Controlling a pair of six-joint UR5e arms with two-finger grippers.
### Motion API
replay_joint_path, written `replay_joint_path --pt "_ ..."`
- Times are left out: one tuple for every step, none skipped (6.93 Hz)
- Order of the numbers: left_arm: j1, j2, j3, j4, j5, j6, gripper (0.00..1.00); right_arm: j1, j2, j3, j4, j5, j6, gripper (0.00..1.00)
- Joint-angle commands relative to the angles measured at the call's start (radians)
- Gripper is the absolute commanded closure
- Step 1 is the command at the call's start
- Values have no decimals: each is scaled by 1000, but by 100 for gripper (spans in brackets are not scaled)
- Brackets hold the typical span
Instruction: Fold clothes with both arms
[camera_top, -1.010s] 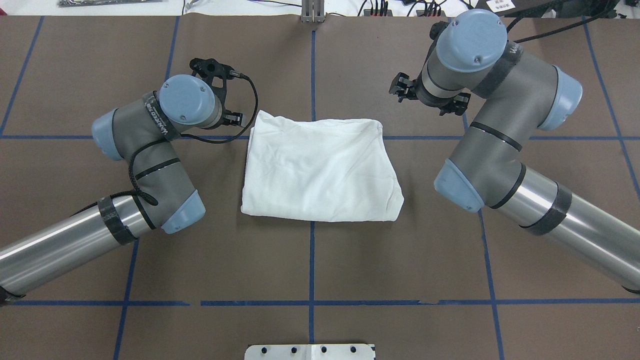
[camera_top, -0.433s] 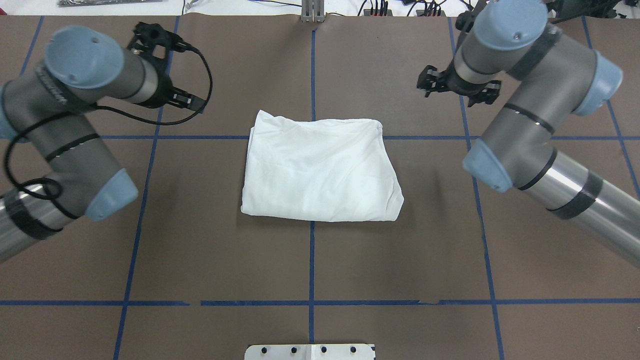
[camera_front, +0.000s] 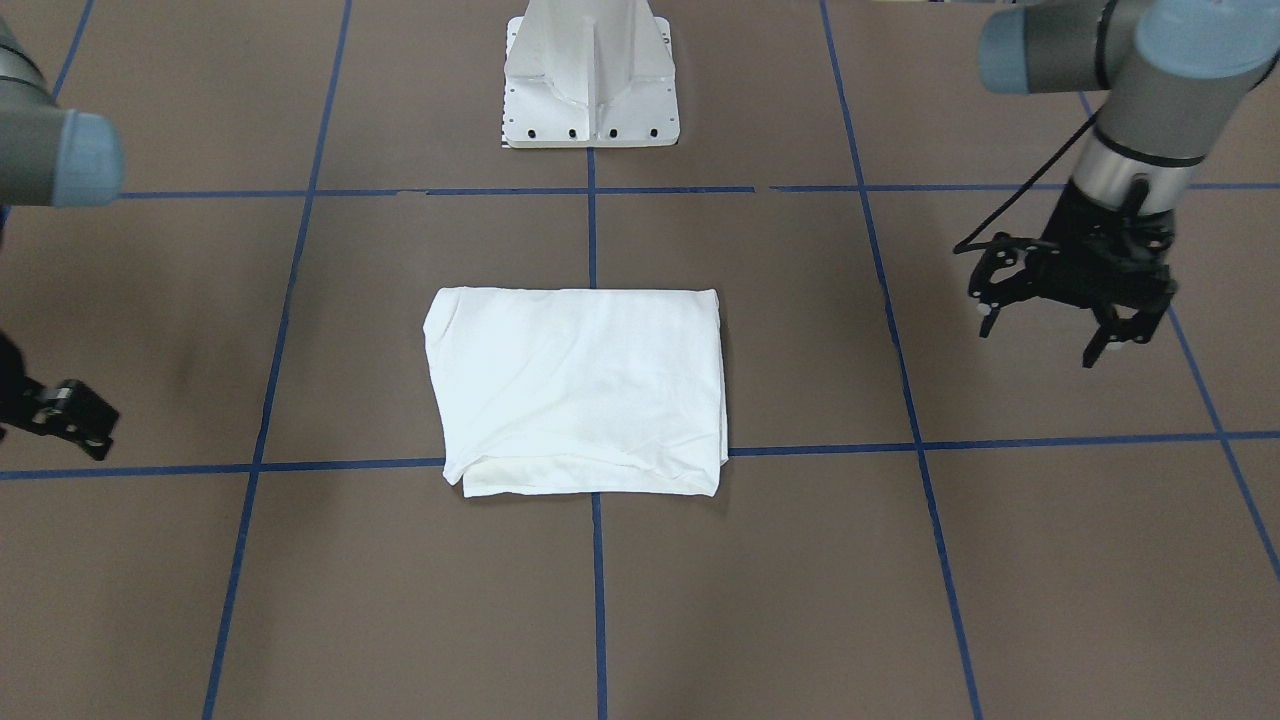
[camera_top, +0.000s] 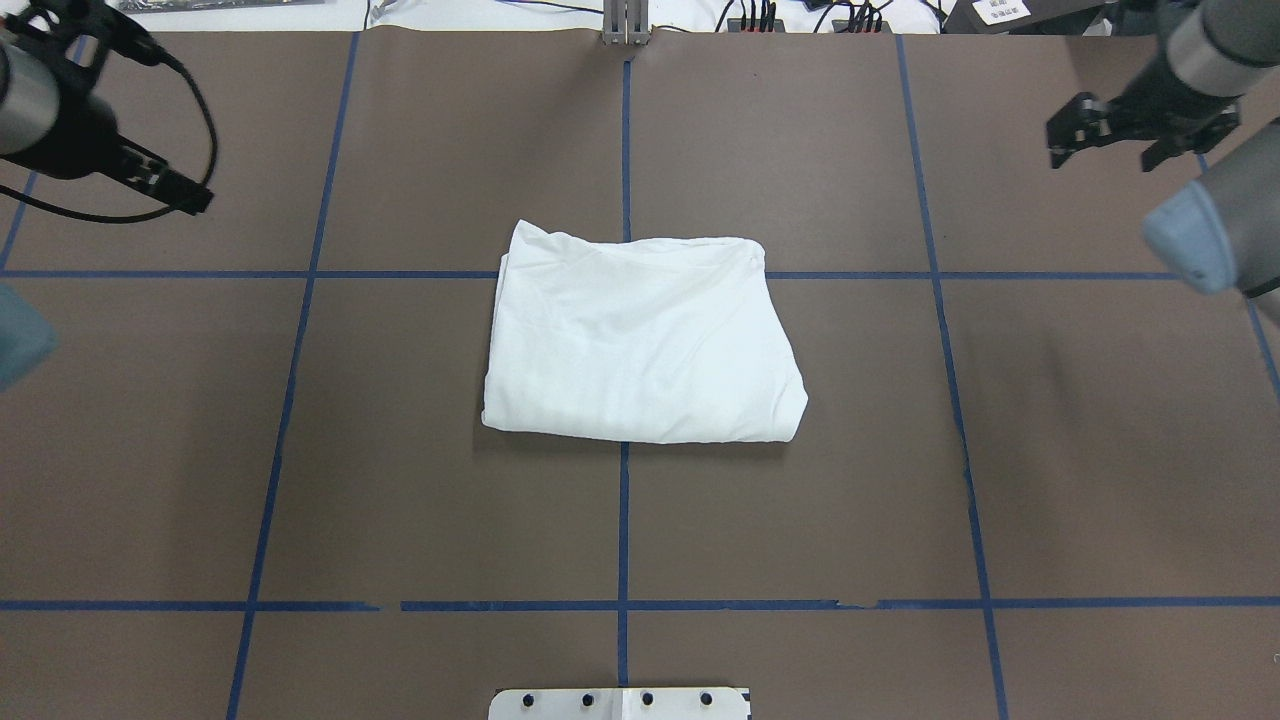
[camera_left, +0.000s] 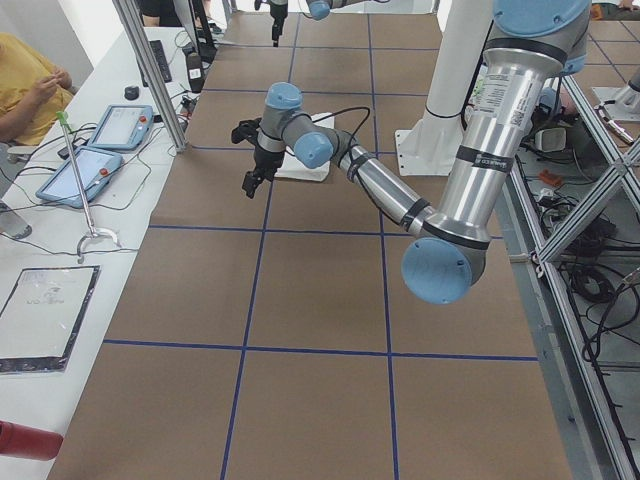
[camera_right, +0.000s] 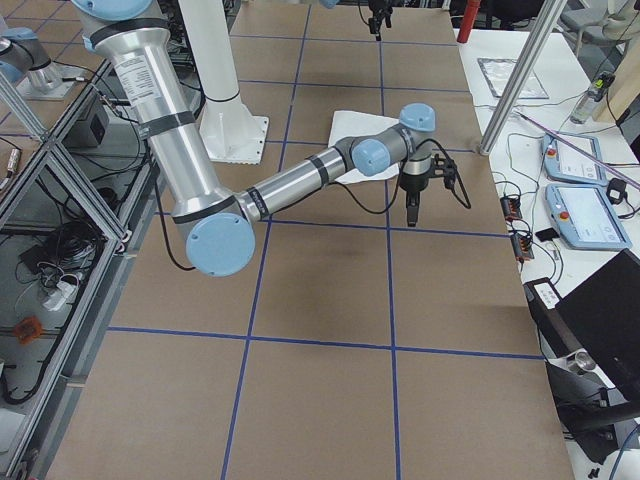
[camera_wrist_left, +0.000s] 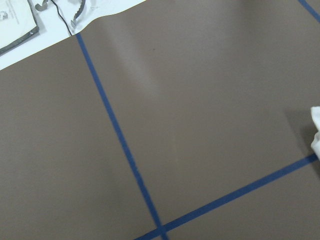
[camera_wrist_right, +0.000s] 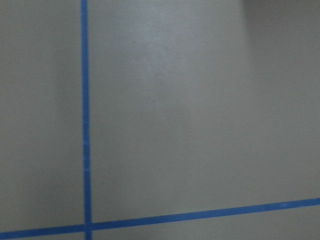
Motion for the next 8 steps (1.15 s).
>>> replay_joint_path --pt "-196 134 -6 76 -95 203 0 220 -181 -66 1 113 -469 0" --pt "-263 186 62 72 -91 205 0 271 -276 -65 5 115 -511 0" --pt "-373 196 108 75 -101 207 0 309 -336 -60 23 118 -510 0" --pt "-396 244 112 73 -117 210 0 332 -376 -57 48 153 -507 0" --pt "-420 289 116 70 -197 292 0 340 -380 -57 53 158 -510 0" --pt "-443 344 136 76 -222 376 0 345 -380 -57 54 153 -511 0" --pt "-448 425 132 64 -327 379 0 353 -393 -54 53 152 -511 0" --pt "-451 452 136 63 -382 380 0 353 -406 -53 54 147 -511 0"
